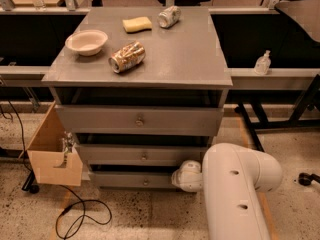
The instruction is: Close bottom drawer
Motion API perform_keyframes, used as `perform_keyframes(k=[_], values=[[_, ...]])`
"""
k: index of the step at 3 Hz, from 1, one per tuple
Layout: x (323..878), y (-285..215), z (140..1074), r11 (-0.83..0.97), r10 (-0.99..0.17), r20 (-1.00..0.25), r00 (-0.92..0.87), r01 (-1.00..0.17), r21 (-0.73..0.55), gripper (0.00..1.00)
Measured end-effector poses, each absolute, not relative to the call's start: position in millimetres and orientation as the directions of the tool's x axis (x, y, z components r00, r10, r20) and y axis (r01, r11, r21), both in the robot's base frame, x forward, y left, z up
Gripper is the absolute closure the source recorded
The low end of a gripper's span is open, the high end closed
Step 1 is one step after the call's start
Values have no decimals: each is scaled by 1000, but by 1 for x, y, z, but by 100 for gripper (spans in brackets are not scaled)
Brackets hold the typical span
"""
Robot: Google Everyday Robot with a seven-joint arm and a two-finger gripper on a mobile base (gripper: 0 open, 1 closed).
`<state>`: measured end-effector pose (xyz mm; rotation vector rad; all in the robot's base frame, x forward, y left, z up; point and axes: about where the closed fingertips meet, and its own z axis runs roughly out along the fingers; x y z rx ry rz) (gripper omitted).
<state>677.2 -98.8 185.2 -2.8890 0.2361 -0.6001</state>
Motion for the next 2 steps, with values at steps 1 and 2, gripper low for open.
perform_keyframes(k=[1,2], values=[[674,-100,185,-971,-191,378,906,-118,-208,100],[673,-100,185,-971,-191,378,906,-118,-208,100]])
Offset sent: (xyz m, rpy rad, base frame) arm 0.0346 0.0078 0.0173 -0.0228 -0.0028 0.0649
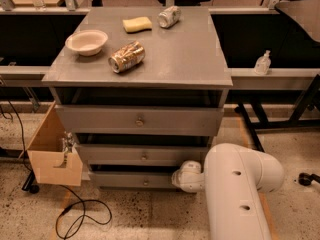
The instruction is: Close bottom drawer
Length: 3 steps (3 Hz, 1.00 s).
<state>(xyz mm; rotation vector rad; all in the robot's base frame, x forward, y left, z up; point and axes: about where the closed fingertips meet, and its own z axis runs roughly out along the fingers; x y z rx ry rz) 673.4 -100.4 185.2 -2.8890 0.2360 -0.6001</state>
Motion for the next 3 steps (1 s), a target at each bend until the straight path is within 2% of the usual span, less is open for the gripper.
perform_keyframes(k=[3], values=[[673,-100,185,-971,-191,378,906,-118,-208,100]])
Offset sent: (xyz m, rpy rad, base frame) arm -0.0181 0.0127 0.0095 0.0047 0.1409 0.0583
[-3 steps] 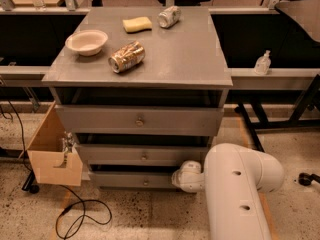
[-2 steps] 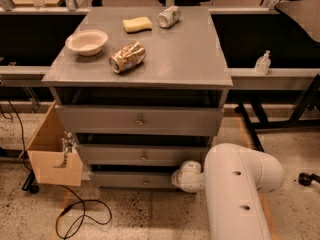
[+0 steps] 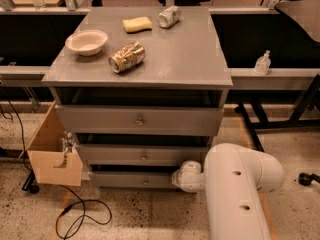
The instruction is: Close bottom drawer
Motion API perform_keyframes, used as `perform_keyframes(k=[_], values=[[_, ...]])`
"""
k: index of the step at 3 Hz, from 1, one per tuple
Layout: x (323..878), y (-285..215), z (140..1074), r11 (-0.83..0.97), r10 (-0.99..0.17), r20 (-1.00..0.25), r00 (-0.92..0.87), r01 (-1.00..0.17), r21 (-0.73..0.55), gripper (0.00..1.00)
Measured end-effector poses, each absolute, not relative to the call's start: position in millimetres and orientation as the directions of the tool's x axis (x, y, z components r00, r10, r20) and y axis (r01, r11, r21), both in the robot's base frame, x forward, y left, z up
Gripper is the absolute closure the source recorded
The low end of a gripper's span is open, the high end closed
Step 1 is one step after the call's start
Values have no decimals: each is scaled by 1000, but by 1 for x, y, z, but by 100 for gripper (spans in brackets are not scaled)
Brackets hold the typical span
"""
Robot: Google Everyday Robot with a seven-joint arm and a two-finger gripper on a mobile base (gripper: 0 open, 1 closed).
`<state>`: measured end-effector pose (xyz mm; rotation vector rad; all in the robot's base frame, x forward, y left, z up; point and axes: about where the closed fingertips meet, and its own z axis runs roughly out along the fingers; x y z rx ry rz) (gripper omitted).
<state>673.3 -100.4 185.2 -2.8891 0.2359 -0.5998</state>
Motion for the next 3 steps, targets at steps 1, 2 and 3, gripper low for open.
perform_keyframes(k=[1,2,3], values=[[673,-100,185,-971,-191,378,906,-118,-208,100],[673,-100,185,-971,-191,378,906,-118,-208,100],[673,-100,185,-971,-191,378,906,-118,-208,100]])
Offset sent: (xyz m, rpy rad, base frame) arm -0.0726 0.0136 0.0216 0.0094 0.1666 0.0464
